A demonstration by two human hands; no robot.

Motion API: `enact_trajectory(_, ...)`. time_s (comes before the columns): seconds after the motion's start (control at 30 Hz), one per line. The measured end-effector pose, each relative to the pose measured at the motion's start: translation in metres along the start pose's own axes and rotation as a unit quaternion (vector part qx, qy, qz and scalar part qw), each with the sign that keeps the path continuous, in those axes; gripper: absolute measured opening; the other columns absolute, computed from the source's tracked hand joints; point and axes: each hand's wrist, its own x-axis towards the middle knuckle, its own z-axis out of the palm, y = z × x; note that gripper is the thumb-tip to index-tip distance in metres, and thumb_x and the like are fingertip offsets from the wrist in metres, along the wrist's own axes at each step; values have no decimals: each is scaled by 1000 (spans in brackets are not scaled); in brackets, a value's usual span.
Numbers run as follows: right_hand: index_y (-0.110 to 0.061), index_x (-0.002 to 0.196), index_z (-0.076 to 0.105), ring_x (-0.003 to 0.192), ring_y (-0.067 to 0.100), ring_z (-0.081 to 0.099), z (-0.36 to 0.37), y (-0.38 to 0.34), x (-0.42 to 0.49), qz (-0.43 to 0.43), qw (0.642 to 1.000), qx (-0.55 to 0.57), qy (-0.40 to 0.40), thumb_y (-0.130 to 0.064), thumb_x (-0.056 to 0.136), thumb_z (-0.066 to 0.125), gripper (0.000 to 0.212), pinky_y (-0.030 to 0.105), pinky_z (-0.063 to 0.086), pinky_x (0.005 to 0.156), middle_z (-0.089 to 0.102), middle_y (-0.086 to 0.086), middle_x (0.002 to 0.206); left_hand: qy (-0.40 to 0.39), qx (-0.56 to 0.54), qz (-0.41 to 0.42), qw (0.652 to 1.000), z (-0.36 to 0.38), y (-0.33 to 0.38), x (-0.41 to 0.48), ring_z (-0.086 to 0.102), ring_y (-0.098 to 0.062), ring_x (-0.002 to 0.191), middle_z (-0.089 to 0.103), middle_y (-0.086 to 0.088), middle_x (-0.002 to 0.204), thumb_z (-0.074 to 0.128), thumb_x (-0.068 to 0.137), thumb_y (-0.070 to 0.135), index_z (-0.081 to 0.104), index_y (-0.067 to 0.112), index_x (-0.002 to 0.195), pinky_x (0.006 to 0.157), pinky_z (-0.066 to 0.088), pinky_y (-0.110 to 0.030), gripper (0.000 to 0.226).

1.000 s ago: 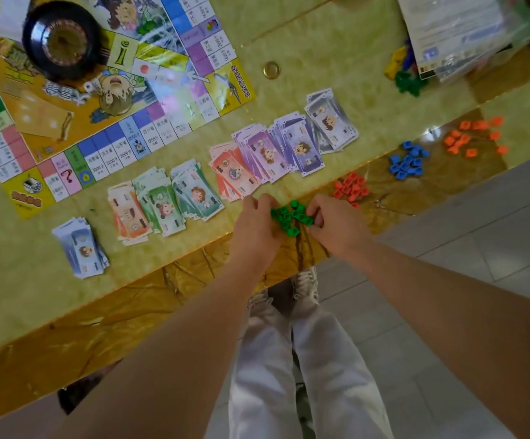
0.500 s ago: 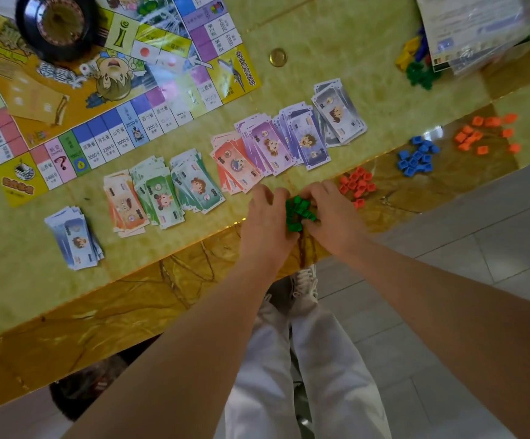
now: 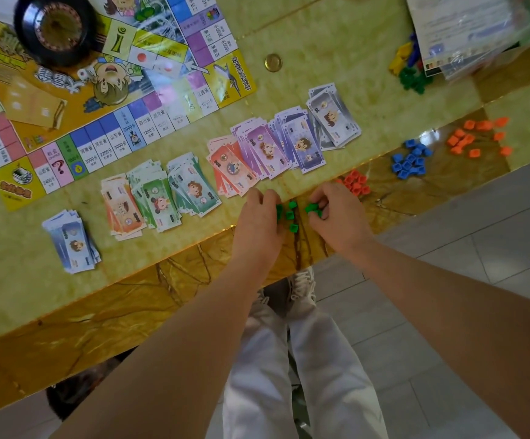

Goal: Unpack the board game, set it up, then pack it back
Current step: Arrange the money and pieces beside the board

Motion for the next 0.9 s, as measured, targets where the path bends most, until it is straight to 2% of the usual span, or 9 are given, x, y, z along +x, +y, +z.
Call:
enact_trajectory(0.1, -16, 106, 56, 78, 6, 47, -2, -4, 2, -11, 999, -32, -6, -9, 85, 67, 25, 22, 41, 71, 46, -6, 99, 3, 3, 3, 1000, -1, 1, 0, 54, -23, 94, 43, -6, 118, 70, 81, 7, 51, 14, 117, 80, 49, -31, 42)
enact_trajectory(0.17, -15, 110, 56, 86, 8, 48, -1, -6, 3, -19, 998, -59, -13, -10, 86, 67, 27, 21, 40, 74, 44, -5, 104, 7, 0, 0, 1000, -1, 1, 0, 53, -22, 94, 43, -6, 117, 70, 81, 7, 51, 14, 117, 80, 49, -32, 41)
enact_trajectory(0.27, -14, 108, 59, 95, 13, 54, 1, -6, 4, -32, 996, -82, -21, -11, 86, 67, 23, 25, 47, 84, 49, 0, 114, 15, -5, -8, 1000, -2, 2, 0, 51, -21, 93, 43, -5, 114, 68, 84, 9, 51, 17, 115, 80, 50, -33, 36)
enact_trajectory(0.43, -15, 101, 63, 85, 8, 53, 2, -3, 7, -14, 999, -35, 8, -12, 85, 69, 18, 21, 46, 80, 54, -1, 104, 30, -20, -6, 999, -1, 3, 0, 50, -20, 87, 42, -3, 107, 64, 87, 7, 54, 19, 112, 76, 50, -33, 30)
enact_trajectory(0.57, -14, 94, 62, 68, 7, 50, 1, -2, 10, 15, 998, 51, 41, -8, 82, 68, 14, 24, 49, 71, 59, 1, 97, 39, -27, -9, 999, 0, 3, 2, 50, -19, 88, 43, -3, 109, 65, 87, 7, 54, 19, 112, 76, 50, -33, 29)
enact_trajectory(0.63, -13, 92, 61, 61, 6, 48, -1, -3, 11, 48, 991, 112, 52, -6, 82, 66, 14, 20, 46, 64, 60, 1, 87, 43, -36, -18, 998, 0, 2, 2, 49, -18, 90, 43, -2, 110, 65, 87, 7, 54, 21, 111, 76, 49, -31, 29)
enact_trajectory(0.73, -13, 88, 58, 58, 6, 47, -4, -8, 11, 90, 976, 194, 46, -4, 83, 65, 12, 18, 48, 58, 55, -1, 73, 48, -57, -33, 997, -2, 0, 2, 47, -16, 92, 43, 0, 109, 64, 88, 8, 57, 20, 108, 74, 43, -24, 24)
enact_trajectory(0.8, -14, 86, 56, 64, 13, 54, -5, -11, 13, 126, 957, 261, 34, -4, 85, 63, 12, 26, 53, 58, 60, 7, 80, 50, -81, -43, 995, -3, -1, 3, 47, -15, 92, 43, 2, 106, 63, 88, 7, 59, 17, 103, 73, 38, -20, 19)
enact_trajectory(0.9, -12, 86, 55, 63, 15, 55, -5, -16, 15, 165, 932, 323, 7, -5, 91, 56, 9, 23, 50, 53, 64, 13, 83, 48, -99, -46, 993, -3, -5, 4, 47, -14, 91, 44, 2, 104, 62, 87, 6, 60, 17, 101, 70, 37, -17, 18)
